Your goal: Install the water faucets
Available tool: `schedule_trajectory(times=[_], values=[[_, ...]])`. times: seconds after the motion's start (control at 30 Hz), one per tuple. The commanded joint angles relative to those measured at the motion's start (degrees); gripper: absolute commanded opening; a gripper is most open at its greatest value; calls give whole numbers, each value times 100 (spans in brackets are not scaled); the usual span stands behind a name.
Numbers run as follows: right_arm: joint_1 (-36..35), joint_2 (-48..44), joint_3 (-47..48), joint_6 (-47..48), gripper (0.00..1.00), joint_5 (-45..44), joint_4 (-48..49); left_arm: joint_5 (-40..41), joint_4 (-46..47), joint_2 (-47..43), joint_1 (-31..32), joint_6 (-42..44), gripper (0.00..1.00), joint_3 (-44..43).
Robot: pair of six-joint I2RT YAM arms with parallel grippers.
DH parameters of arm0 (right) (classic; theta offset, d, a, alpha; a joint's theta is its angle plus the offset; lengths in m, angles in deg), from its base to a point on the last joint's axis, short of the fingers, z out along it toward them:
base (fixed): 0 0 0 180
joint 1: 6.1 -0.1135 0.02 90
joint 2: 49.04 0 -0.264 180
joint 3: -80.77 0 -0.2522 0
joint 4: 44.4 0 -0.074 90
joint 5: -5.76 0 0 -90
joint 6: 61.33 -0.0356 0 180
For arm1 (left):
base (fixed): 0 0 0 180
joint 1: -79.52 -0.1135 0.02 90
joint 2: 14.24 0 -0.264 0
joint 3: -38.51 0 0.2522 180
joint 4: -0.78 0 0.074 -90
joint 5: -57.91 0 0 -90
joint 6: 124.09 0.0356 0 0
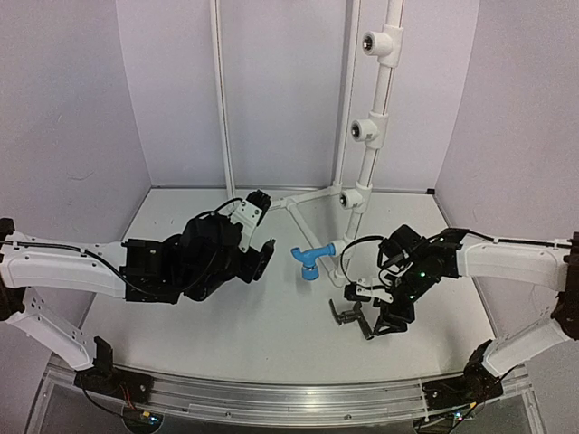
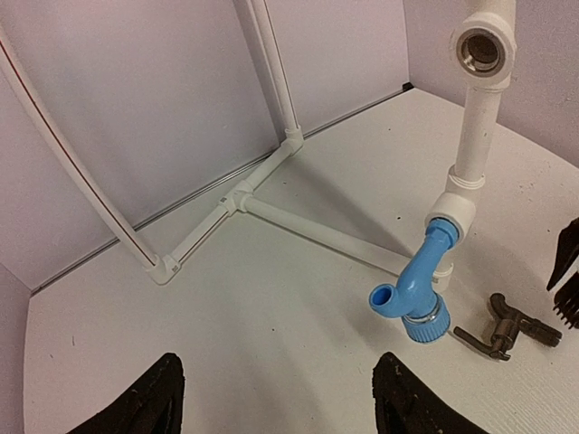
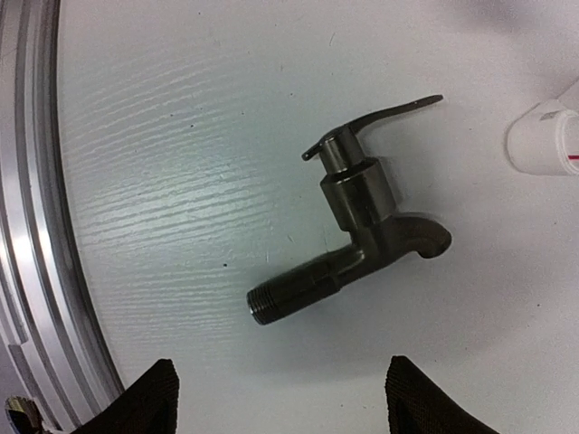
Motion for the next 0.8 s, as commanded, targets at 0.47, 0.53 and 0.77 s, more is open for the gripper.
schedule_trajectory(times=[0.47,0.53,0.77], values=[[-840,1460,-483,-470,57,-626,2020,985,-6,-877,-6,-391,71,-57],[-887,1542,-508,-509,50,-884,2205,995,-27,-887,-1,-402,71,-57],[-890,1481,-105,-1292,73,-745,1703,1008,-93,-936,0,-434,71,-49]])
